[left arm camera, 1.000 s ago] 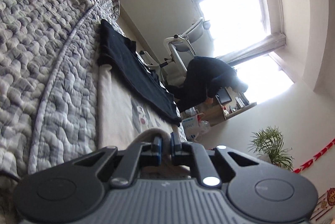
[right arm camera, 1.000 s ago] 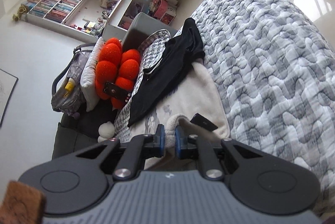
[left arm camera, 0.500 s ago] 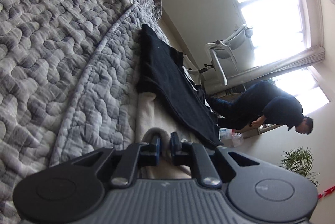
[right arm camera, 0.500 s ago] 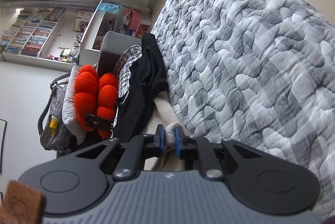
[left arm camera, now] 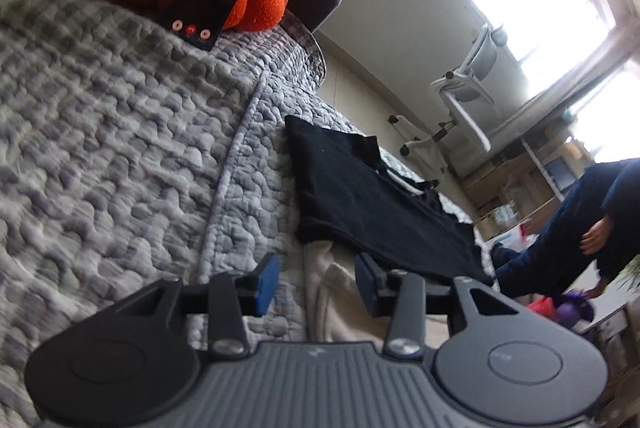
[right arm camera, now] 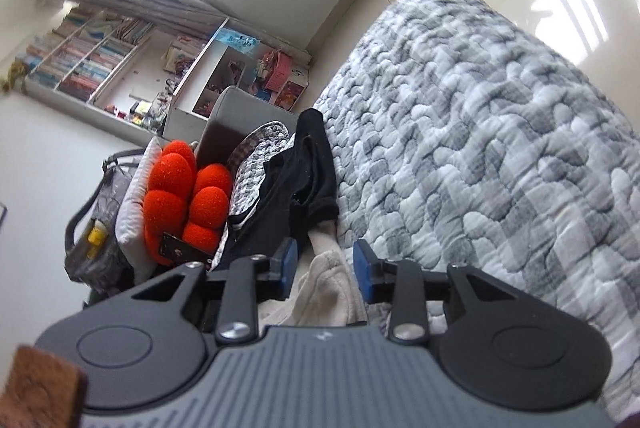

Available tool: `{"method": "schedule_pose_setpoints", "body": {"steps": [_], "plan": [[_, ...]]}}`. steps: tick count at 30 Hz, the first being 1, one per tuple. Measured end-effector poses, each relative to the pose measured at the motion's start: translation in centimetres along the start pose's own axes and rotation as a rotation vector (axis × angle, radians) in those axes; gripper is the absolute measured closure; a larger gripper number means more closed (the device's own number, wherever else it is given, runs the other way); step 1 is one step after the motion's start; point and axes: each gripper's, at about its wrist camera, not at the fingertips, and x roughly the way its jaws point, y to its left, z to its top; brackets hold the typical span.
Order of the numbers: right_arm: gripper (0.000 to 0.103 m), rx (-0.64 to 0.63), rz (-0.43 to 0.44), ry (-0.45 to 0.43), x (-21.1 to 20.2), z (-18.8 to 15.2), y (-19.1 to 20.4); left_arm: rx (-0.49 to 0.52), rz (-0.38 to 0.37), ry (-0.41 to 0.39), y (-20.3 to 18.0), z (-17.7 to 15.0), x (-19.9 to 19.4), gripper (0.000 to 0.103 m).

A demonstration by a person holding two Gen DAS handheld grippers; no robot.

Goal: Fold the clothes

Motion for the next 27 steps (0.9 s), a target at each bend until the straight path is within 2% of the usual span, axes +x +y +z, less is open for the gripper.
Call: {"method": "schedule_pose_setpoints", "body": {"steps": [7,9,12,16,19,22,27], "plan": [[0.067,-0.436,-0.123,0.088,1.6,-3.5,6.3,0.269,0.123,0.016,-3.0,-1.5,1.6,0.053],[0.067,-0.541,-0.178,0.092,2.4,-4.6,7.2,0.316,0.139,0.0,-3.8,-1.8,2.3,0.052],[0.065,-0.639,-0.259,0.044,3.1,-5.4,7.3,0.373,0.141,-0.023,-5.1,-2.4,3.1,0.052],[0.064,-0.651,-0.332,-0.006,3.9,-4.9,6.1,0.478,0.171,-0.047,-6.7,-3.5,3.9,0.053],[0.064,-0.623,-0.348,-0.018,4.0,-4.4,5.0,0.519,0.198,-0.062,-7.3,-4.3,4.4,0.054],[0.064,-0.627,-0.337,-0.025,4.2,-4.5,4.7,0.529,0.222,-0.085,-7.5,-4.7,4.6,0.058],[0.064,-0.65,-0.317,-0.054,4.6,-5.2,4.8,0.482,0.241,-0.07,-7.3,-4.8,5.0,0.061]]}}
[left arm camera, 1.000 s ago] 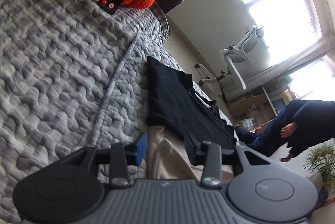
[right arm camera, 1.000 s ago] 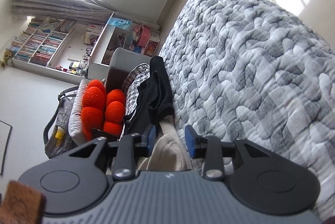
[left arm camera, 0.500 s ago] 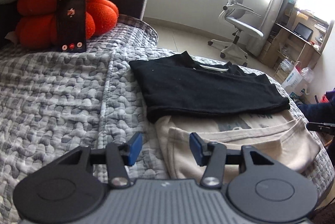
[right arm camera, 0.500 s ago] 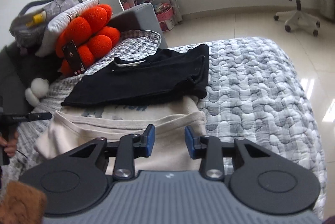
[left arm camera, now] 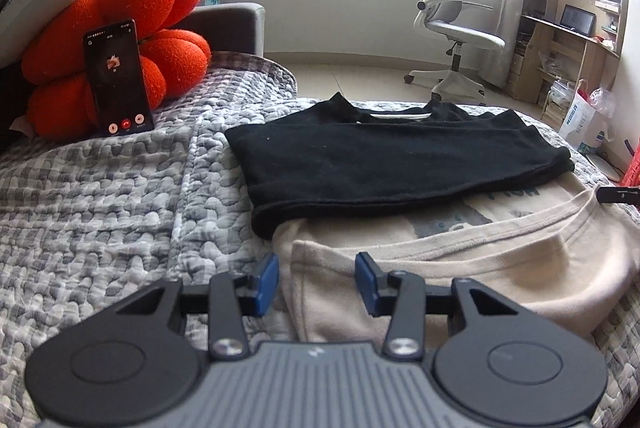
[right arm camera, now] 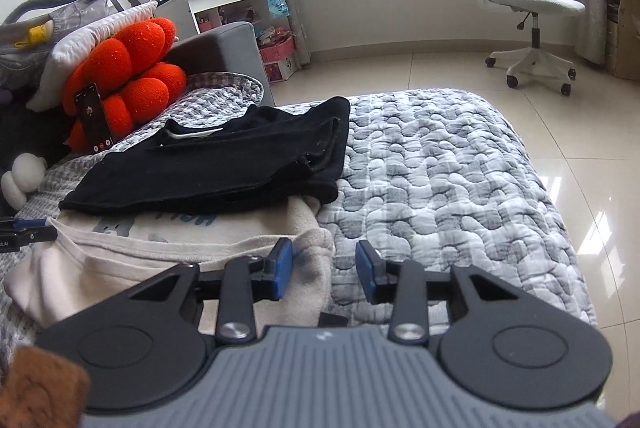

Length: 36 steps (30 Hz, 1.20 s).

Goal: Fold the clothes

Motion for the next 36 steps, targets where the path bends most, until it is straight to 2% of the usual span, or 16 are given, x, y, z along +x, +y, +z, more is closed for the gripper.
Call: {"method": "schedule_pose_setpoints", "body": {"steps": [5,10,14,19,26,31,36], "plan": [[0.075,-0.022,0.002,-0.018,0.5,-0.5,0.8,-0.072,0.0,-0.023,0.4,0.0,-0.1,0.074],[0.082,-0.081,-0.038,-0.056,0.4,-1.0,1.9,-0.059,0.006,-0.051,0.0,-0.4,-0.5,0.084],[0.091,-0.08,-0.065,-0.089,0.0,-1.0,2.0,-0.058,0.011,-0.079,-0.2,-0.6,-1.1,0.09],[0.093,-0.088,-0.086,-0.124,-0.7,-1.0,2.1,-0.058,0.02,-0.14,-0.3,-1.1,-2.5,0.091],[0.093,-0.087,-0.097,-0.194,-1.9,-0.6,2.4,-0.108,0.01,-0.214,0.5,-1.5,-4.1,0.092],[0.094,-0.088,-0.094,-0.21,-1.5,0.5,2.5,-0.143,0.011,-0.217,1.1,-1.0,-3.8,0.092],[0.094,-0.076,-0.099,-0.173,0.5,1.2,1.9,-0.136,0.031,-0.204,1.2,-0.4,-2.4,0.092]]}}
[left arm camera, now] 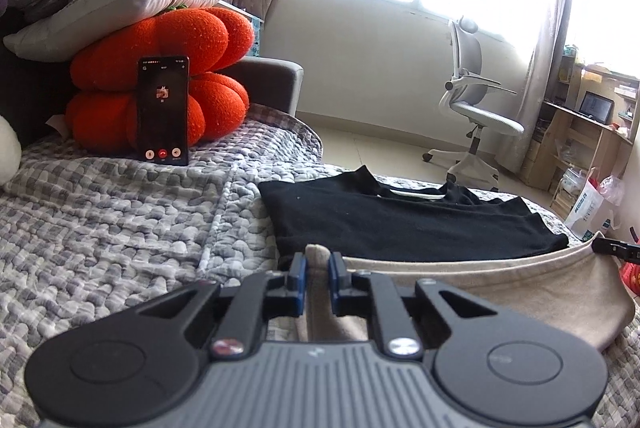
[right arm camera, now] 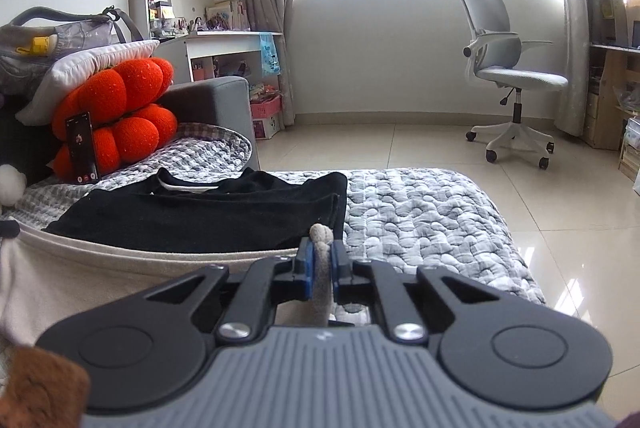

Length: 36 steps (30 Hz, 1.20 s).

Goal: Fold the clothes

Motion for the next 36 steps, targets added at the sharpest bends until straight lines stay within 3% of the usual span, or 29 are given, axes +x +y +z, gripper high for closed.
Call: {"method": "schedule_pose_setpoints", "body": {"steps": [7,11,15,16,17,18,23,29,36], "plan": [[0.094,0.09,0.003,0.101,2.8,-0.9,-1.4,0.044,0.062,0.091,-0.3,-0.9,3.0,0.091],[0.091,0.068,0.007,0.104,2.3,-0.7,-1.1,0.059,0.074,0.08,-0.5,-0.9,2.7,0.085],[0.076,0.023,0.008,0.095,1.0,-0.1,-0.5,0.067,0.07,0.038,-0.5,-0.6,1.0,0.071],[0.066,0.009,0.015,0.087,0.6,0.1,-0.2,0.074,0.064,0.031,-0.6,-0.5,0.5,0.069],[0.058,-0.007,0.031,0.079,0.1,0.3,0.1,0.082,0.055,0.026,-0.7,-0.4,-0.1,0.066],[0.058,-0.025,0.05,0.07,-0.4,0.5,0.5,0.091,0.044,0.023,-0.8,-0.3,-0.6,0.065],[0.058,-0.126,0.188,0.109,-0.5,1.3,4.1,0.138,-0.043,0.024,-1.8,-0.7,-2.9,0.065],[0.058,-0.219,0.345,0.189,2.1,1.6,9.5,0.173,-0.132,0.055,-2.6,-2.5,-4.3,0.065],[0.058,-0.29,0.458,0.266,5.9,2.0,13.9,0.204,-0.209,0.07,-2.4,-4.2,-4.5,0.065]]}}
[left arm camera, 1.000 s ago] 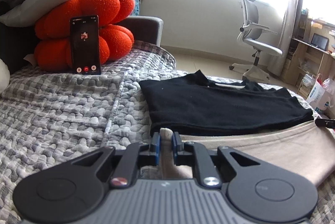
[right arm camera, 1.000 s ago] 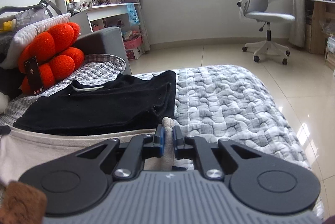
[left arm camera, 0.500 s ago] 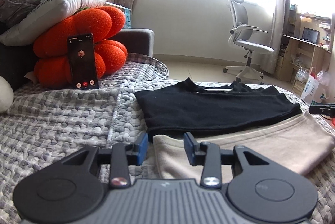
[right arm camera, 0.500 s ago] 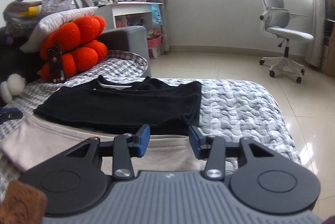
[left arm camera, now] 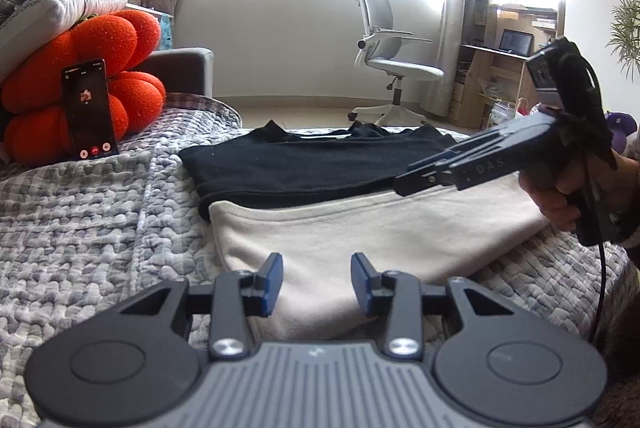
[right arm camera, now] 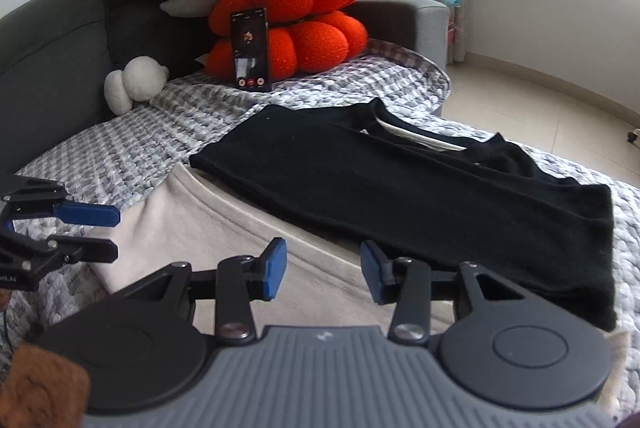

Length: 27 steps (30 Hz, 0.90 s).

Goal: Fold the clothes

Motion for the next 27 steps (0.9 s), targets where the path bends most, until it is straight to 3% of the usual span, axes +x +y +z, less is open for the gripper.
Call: {"method": "schedule_pose_setpoints", "body": {"steps": [6,8,11,16,22,27], "plan": [[0.06,-0.063,0.042,0.059,2.7,0.6,1.2,0.02,-0.012,0.022,0.3,-1.3,0.5,0.065],[0.075,-0.089,0.037,0.063,3.0,0.5,1.7,0.04,-0.01,0.021,0.2,-1.7,0.5,0.065],[0.088,-0.119,0.02,0.063,3.2,0.5,2.2,0.066,-0.006,0.014,0.0,-2.0,0.4,0.065],[0.097,-0.152,-0.021,0.042,3.0,0.5,2.9,0.061,-0.01,0.016,0.2,-1.9,0.4,0.065],[0.097,-0.12,-0.056,0.02,3.9,0.6,2.5,0.062,-0.002,0.02,0.0,-1.9,0.4,0.065],[0.081,-0.058,-0.053,-0.002,3.0,0.4,2.0,0.04,-0.017,0.018,0.1,-1.2,0.2,0.062]]}}
